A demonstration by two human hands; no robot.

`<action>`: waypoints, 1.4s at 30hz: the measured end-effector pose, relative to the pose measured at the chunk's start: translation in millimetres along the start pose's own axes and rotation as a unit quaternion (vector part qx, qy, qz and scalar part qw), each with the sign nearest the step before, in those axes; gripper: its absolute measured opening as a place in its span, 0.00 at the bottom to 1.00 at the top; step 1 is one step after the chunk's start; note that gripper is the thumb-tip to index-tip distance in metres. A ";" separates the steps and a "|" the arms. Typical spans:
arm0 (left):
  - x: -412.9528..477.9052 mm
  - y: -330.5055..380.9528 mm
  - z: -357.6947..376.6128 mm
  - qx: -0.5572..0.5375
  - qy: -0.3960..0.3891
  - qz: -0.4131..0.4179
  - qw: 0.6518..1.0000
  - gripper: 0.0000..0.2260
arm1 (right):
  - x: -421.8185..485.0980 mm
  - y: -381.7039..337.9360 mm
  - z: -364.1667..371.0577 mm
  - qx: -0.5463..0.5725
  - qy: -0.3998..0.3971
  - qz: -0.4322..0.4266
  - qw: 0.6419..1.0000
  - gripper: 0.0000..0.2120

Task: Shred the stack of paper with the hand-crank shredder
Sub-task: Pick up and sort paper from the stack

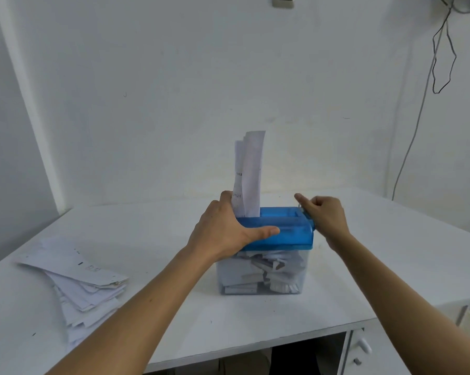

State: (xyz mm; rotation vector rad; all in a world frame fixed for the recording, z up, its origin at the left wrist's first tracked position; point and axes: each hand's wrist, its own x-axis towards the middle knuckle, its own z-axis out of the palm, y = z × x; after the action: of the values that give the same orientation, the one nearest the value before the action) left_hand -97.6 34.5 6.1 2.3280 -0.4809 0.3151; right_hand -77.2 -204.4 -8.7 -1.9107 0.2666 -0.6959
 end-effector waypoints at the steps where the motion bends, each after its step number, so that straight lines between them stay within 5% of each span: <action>1: -0.1 0.1 0.0 0.003 0.001 -0.001 1.000 0.55 | -3.5 7.2 3.0 -0.016 -0.008 0.009 1.000 0.22; 5: -0.4 1.1 -0.5 0.019 0.005 -0.013 1.000 0.58 | -24.1 29.7 1.9 -0.081 -0.039 0.049 0.995 0.16; 12: -1.5 4.1 0.1 0.018 0.002 -0.019 1.000 0.55 | -80.0 32.3 -28.4 -0.121 -0.124 -0.014 0.985 0.25; 16: -2.3 6.6 -4.2 0.032 -0.009 -0.013 0.999 0.54 | -102.3 2.8 -73.9 0.019 -0.198 -0.068 0.978 0.23; 19: -2.8 5.0 -4.8 0.025 -0.018 -0.007 1.000 0.54 | -96.5 -18.5 -90.3 0.022 -0.242 -0.136 0.960 0.19; 30: -1.0 2.9 -2.8 0.015 -0.012 0.005 1.000 0.53 | -19.4 -34.1 -43.1 0.081 -0.070 -0.139 0.984 0.08; 37: -0.7 2.4 -1.8 0.020 -0.003 0.004 1.000 0.51 | -11.7 7.9 -8.2 0.042 -0.060 -0.027 0.997 0.16; 42: -1.1 0.5 -1.2 0.021 0.001 0.006 1.000 0.51 | -29.5 38.0 -3.0 -0.052 -0.088 0.020 0.995 0.11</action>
State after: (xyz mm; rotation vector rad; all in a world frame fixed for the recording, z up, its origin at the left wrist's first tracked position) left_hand -98.9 35.3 6.9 2.3663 -0.4915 0.3372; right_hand -98.0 -209.3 -51.9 -2.0460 0.2317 -0.4912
